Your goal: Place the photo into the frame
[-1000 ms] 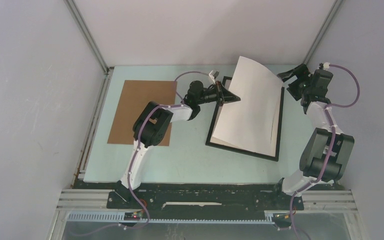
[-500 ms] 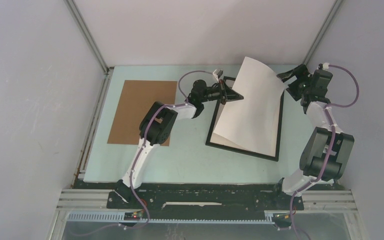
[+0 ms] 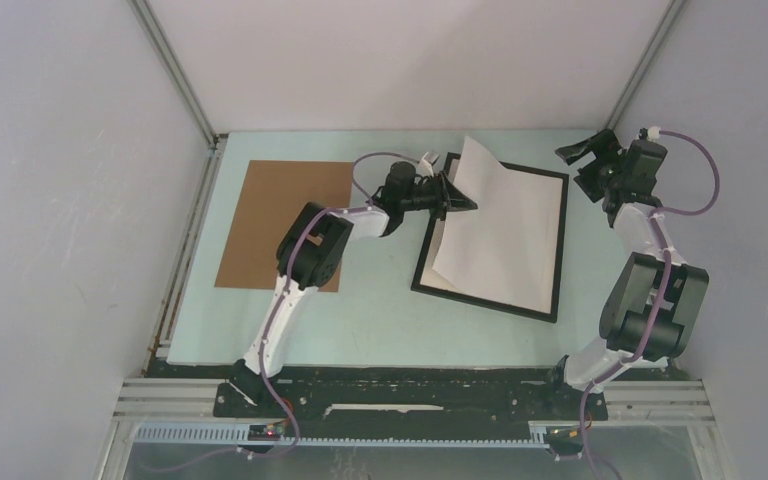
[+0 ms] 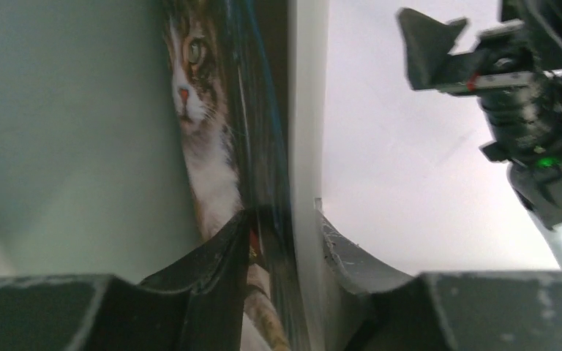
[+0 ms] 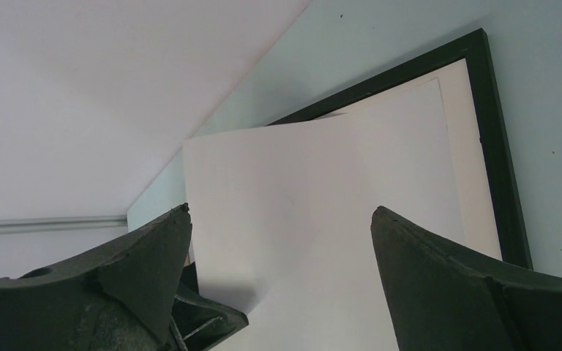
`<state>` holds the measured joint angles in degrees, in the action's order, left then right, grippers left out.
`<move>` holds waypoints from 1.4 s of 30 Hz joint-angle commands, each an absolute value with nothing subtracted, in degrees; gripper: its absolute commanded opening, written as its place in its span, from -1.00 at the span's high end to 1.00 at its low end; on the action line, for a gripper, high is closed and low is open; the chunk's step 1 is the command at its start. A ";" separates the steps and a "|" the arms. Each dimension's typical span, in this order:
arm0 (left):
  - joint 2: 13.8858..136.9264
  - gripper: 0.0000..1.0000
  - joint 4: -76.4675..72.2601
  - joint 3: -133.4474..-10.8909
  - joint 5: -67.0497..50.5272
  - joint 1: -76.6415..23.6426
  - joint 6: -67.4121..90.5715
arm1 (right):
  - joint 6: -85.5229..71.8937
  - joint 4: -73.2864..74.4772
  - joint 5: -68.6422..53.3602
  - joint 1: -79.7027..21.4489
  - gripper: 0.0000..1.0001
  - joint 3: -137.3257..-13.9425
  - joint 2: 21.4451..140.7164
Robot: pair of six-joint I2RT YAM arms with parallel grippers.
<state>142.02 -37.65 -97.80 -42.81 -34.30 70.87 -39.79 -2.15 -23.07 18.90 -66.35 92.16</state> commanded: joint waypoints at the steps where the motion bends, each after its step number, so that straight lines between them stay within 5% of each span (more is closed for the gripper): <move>1: 135.09 0.13 -20.74 -98.54 -38.00 -33.39 57.18 | -39.90 -3.70 -23.11 19.26 -0.99 -66.31 92.20; 8: 135.38 0.15 -3.89 -105.33 -31.60 -33.48 48.02 | -39.64 -3.55 -23.09 19.42 -0.99 -66.29 92.05; 16: 134.26 0.99 -3.42 -106.54 -33.90 -33.51 39.26 | -39.84 -3.72 -23.47 19.51 -0.99 -66.31 92.42; 42: 123.80 1.00 -30.33 -88.56 -43.59 -36.58 37.50 | -40.01 -3.32 -23.82 20.28 -0.99 -66.35 92.18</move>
